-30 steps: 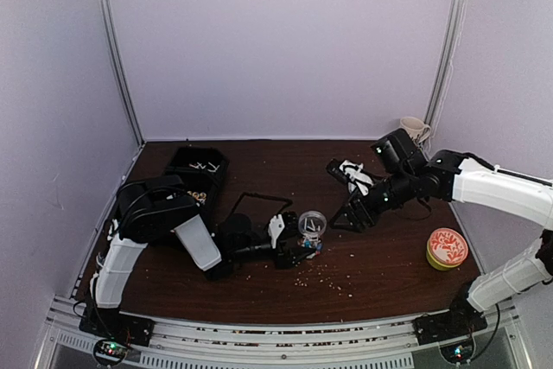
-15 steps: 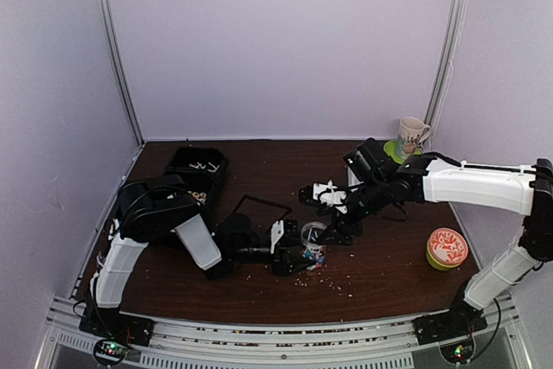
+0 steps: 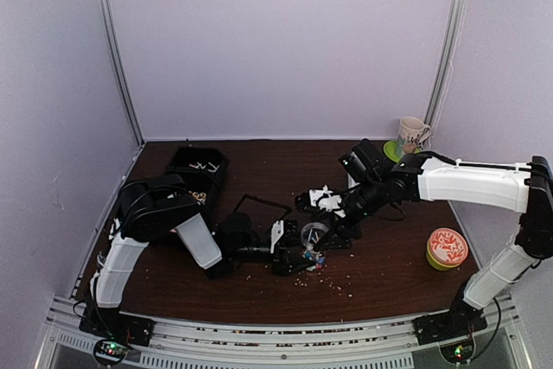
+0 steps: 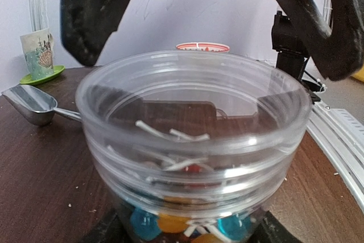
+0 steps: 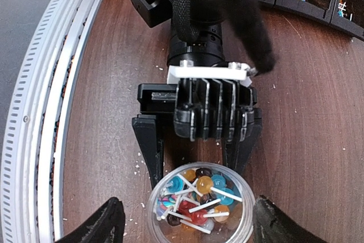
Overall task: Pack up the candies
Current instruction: Screw the bottle lid onto the packing bottle.
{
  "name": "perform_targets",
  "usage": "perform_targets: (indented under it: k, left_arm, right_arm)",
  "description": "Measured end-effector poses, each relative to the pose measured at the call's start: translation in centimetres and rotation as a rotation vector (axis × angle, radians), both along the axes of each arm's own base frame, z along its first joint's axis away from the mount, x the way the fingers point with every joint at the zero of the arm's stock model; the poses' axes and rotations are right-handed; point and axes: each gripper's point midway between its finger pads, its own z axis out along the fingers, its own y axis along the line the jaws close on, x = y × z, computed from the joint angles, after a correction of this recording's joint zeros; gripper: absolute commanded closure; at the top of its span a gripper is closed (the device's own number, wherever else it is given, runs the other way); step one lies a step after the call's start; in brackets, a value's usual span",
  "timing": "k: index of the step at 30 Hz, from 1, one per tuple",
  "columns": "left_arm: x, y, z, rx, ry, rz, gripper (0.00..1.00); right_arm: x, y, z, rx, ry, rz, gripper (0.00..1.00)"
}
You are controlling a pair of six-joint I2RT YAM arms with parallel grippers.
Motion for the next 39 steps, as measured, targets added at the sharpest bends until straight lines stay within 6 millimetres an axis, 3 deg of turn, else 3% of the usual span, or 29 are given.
perform_targets:
  k: [23, 33, 39]
  left_arm:
    - [0.0, 0.0, 0.0, 0.000, 0.005, 0.000, 0.53]
    - [0.3, 0.0, 0.0, 0.001, 0.007, 0.015, 0.53]
    - [0.9, 0.1, 0.0, 0.001, 0.008, 0.050, 0.53]
  right_arm:
    - [0.6, 0.0, -0.9, -0.035, 0.004, -0.053, 0.24]
    - [0.9, 0.2, -0.9, -0.046, 0.001, -0.074, 0.37]
    - [1.4, 0.2, -0.9, -0.058, 0.004, -0.105, 0.39]
